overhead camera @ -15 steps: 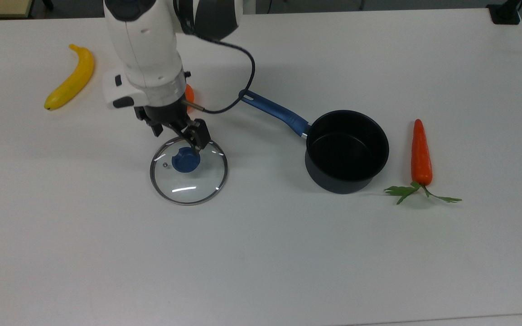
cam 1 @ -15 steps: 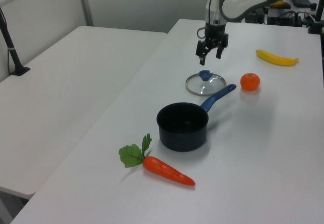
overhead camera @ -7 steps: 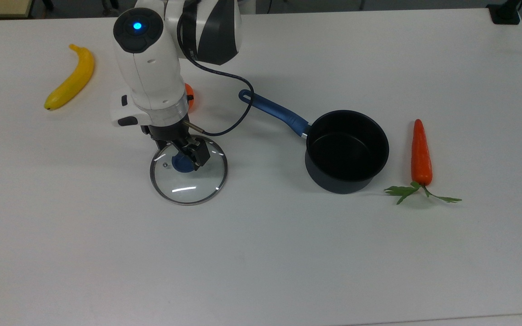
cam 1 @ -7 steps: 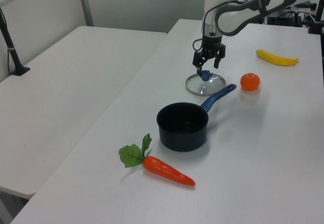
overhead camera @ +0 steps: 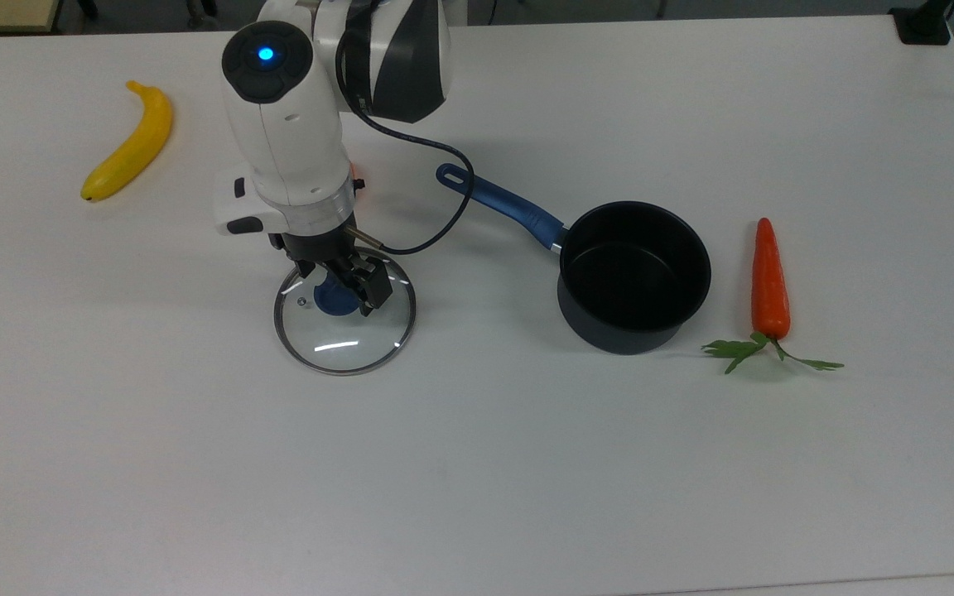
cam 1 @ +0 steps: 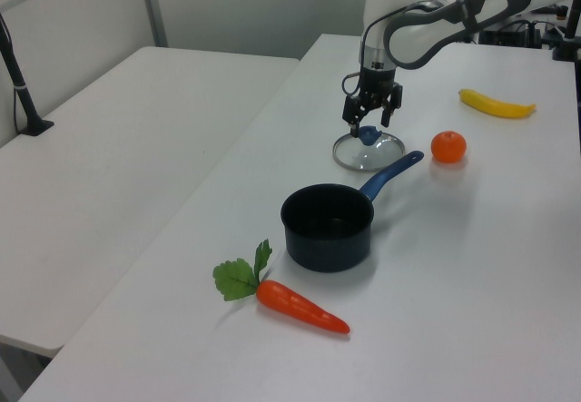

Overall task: Close lid
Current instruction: 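Close the gripper on the blue knob of the glass lid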

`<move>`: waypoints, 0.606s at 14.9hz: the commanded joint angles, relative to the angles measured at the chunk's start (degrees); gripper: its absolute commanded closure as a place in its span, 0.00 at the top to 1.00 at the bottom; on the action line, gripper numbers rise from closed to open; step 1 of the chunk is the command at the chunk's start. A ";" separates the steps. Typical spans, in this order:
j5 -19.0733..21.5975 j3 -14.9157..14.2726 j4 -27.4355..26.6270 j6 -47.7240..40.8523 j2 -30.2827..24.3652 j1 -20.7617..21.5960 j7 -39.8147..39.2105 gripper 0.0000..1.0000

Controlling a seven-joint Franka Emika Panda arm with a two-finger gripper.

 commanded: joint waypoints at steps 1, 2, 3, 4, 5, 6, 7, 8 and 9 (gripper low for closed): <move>-2.61 0.74 0.29 1.18 0.98 0.26 1.74 0.94; -2.70 0.74 0.29 1.18 1.07 0.26 1.74 0.93; -2.70 0.65 0.38 1.18 1.15 0.26 2.09 0.91; -2.79 0.74 0.29 1.18 1.16 0.18 2.61 0.82; -2.96 0.74 0.29 1.18 1.16 0.18 2.88 0.70; -3.05 0.74 0.38 1.18 1.16 0.18 2.97 0.59; -2.88 0.74 0.38 1.18 1.16 0.18 3.14 0.51; -2.79 0.74 0.64 1.26 1.07 0.00 4.10 0.44; -2.87 0.74 1.16 1.18 1.07 -0.35 4.81 0.37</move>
